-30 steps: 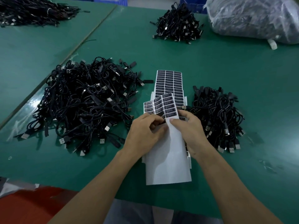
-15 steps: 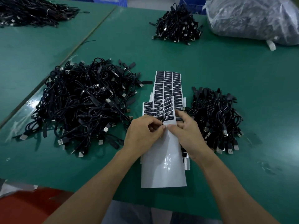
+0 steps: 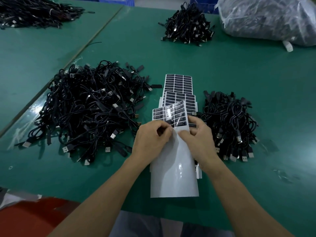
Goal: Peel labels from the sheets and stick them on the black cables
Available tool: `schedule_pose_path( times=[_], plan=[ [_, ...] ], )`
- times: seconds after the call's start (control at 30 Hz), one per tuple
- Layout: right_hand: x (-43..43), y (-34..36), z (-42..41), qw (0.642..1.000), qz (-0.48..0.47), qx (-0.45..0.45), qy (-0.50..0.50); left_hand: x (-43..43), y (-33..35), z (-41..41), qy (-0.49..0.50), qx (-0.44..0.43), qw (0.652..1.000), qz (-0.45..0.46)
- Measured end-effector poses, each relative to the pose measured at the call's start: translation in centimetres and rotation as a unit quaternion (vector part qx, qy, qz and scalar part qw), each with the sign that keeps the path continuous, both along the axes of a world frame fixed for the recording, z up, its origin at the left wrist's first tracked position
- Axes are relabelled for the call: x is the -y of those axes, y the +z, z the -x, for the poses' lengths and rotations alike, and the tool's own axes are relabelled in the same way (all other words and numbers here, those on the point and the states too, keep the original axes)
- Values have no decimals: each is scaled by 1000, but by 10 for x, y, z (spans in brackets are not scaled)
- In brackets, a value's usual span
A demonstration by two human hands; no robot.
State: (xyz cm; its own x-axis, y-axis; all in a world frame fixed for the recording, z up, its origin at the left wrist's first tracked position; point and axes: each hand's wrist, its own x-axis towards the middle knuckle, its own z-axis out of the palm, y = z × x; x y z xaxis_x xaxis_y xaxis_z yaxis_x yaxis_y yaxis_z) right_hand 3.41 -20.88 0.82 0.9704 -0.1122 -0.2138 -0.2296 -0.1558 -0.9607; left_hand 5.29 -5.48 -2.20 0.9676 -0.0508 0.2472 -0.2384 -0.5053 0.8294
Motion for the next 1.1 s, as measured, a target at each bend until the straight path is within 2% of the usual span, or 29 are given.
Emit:
schedule_pose_path(
  times=[0.13,0.2,0.27,0.33,0.4,0.47,0.53,0.67,1.1],
  plan=[
    [-8,1,7,989,130,56,-50,-1,3,2,23,8,999,41],
    [-11,3,10,978,185,89,-37,-2,4,2,28,11,998,56],
    [-12,7,11,962,262,83,-6,-2,6,2,35,5,996,76],
    [-12,11,13,917,394,49,18,-1,8,3,38,-4,994,98],
    [-16,15,15,867,494,65,14,-1,9,3,36,2,994,103],
    [-23,18,16,862,491,127,11,-1,8,3,36,11,994,99],
    [-32,20,14,879,451,156,25,-2,8,3,38,16,995,96],
    [-40,19,7,903,411,122,26,-3,8,3,41,24,995,91],
    [-43,14,2,894,439,95,4,-3,8,2,37,37,995,81]
  ],
)
